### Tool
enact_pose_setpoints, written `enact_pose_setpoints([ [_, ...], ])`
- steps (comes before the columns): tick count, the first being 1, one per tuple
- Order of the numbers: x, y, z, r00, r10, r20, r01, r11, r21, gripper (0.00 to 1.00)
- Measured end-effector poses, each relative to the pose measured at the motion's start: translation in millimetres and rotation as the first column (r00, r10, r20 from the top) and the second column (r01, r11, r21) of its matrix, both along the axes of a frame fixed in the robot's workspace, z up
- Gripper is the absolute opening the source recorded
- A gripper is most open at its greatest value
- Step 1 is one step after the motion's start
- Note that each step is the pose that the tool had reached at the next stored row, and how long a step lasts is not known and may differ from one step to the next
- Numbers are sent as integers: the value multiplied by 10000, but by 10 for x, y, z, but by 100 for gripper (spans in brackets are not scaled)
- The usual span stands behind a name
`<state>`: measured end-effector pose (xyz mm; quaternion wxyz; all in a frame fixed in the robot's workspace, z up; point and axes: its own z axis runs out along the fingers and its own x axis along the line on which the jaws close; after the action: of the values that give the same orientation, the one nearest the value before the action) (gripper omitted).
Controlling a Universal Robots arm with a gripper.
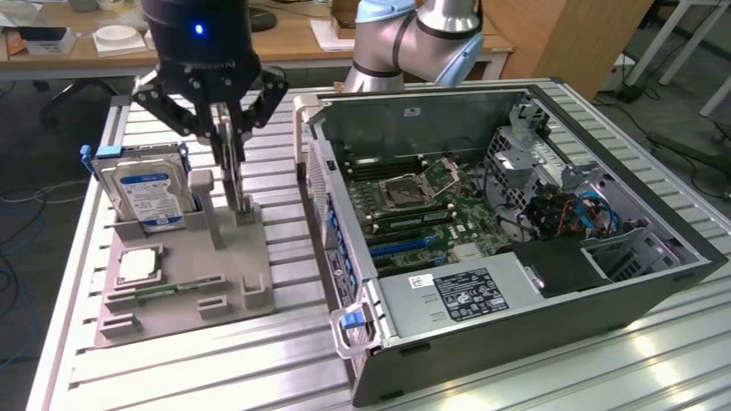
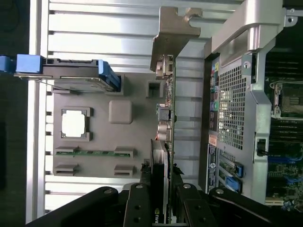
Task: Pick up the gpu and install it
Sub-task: 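Pick up the gpu and move the gpu toward the slot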
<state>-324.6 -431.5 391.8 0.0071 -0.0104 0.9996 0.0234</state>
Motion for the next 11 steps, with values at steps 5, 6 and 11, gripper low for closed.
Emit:
enact_pose_setpoints([
  [5, -3, 0, 228, 10000, 0, 6, 0, 10000, 0, 27],
  [6, -3, 0, 274, 10000, 0, 5, 0, 10000, 0, 27],
  [11, -7, 0, 474, 10000, -1, 16, 1, 10000, 0, 27],
])
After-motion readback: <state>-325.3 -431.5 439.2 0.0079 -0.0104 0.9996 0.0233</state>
